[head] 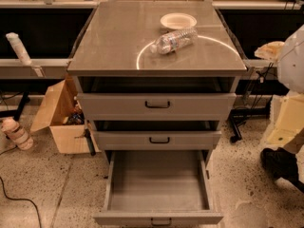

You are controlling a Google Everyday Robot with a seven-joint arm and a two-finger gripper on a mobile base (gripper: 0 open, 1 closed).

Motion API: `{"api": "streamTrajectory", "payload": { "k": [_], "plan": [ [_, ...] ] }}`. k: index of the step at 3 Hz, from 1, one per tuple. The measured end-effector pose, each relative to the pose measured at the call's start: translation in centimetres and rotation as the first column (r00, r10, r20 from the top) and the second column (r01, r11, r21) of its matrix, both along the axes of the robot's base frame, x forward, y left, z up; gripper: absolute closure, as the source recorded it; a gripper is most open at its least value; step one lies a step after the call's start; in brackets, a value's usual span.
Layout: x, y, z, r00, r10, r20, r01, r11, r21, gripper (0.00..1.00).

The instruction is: Place water bottle into bottom drawer

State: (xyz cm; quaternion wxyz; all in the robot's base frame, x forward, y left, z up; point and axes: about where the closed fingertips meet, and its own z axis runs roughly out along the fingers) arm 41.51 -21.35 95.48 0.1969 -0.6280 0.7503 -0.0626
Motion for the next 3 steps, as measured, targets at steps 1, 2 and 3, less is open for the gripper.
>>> {"api": "streamTrajectory", "payload": {
  "k": [1, 2, 3],
  "plan": [
    [0.0, 0.0, 0.0, 1.0, 0.0, 0.0, 0.0, 1.0, 0.0, 0.0],
    [1.5, -0.1, 0.5, 0.999, 0.041, 0.016, -0.041, 0.999, -0.011, 0.0],
    [3.8, -0.5, 1.5, 0.9935, 0.105, 0.045, -0.104, 0.994, -0.034, 0.0]
  ]
}}
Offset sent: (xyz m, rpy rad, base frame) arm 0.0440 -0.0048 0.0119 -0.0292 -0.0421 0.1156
